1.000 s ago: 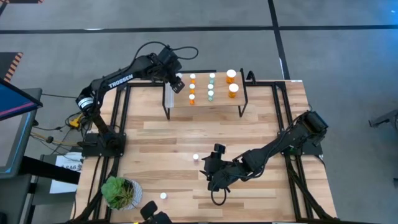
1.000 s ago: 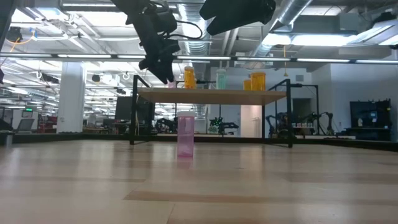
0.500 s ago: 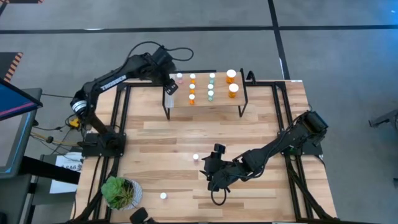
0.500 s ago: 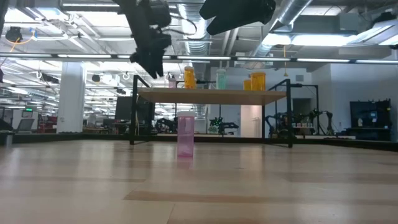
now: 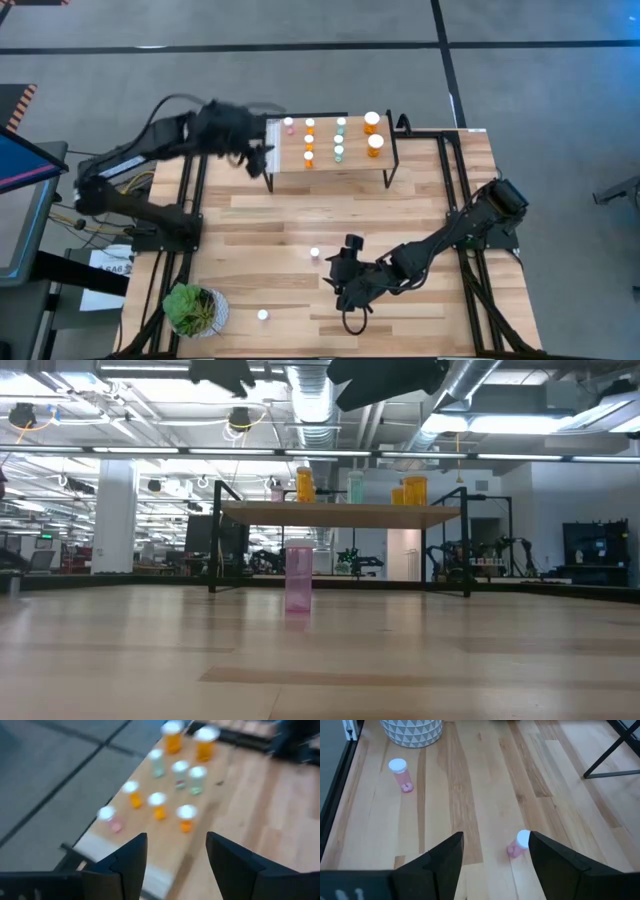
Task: Pick and place medicine bottles onto shelf by color
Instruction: Put the top small pink pill bottle on the shelf aligned with the other small pink pill bottle
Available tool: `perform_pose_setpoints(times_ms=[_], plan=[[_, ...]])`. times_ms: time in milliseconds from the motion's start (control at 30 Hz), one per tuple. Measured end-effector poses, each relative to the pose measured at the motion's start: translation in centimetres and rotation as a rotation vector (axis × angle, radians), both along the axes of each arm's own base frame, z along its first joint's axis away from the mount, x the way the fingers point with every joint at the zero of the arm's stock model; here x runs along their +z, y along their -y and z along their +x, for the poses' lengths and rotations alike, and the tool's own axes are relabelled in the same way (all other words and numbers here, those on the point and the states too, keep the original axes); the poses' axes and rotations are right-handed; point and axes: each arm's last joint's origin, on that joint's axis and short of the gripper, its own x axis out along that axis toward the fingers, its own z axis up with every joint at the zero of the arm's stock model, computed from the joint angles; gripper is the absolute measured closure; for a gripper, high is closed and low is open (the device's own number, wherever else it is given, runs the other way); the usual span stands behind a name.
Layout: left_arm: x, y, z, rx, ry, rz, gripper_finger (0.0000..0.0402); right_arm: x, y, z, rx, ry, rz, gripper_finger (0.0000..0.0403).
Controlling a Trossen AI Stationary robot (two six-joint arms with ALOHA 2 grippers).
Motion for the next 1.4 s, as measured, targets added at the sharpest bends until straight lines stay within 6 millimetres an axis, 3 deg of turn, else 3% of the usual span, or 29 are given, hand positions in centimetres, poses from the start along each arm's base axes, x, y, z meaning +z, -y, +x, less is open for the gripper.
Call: perform_pose_setpoints(times_ms=[133, 300, 500, 633, 933, 1400], plan=[[-1.4, 4.0, -0.7, -0.09, 0.102, 0.037, 0.0211, 0.0, -0.8, -0.5, 0.025, -0.003, -0.002, 0.0154], [-5.0, 7.9, -1.5, -0.19, 0.232, 0.007, 0.0211, 0.0, -1.8, -1.1, 0.056, -0.003, -0.002, 0.0154], [-9.9, 11.3, -1.5, -0.294, 0.397, -0.02, 0.0212, -0.1, -1.4, -0.9, 0.045, -0.009, -0.007, 0.0154], [-11.6, 12.9, -1.3, -0.364, 0.487, -0.047, 0.0212, -0.2, -0.9, -0.8, 0.031, -0.029, -0.017, 0.0154], [-13.9, 15.0, -0.7, -0.379, 0.491, -0.03, 0.0212, -0.2, -2.0, -1.3, 0.081, -0.031, -0.012, 0.0154], [-14.4, 15.4, 0.1, -0.373, 0.488, -0.02, 0.0212, 0.6, -3.1, -1.3, 0.21, 0.021, -0.013, 0.0154]])
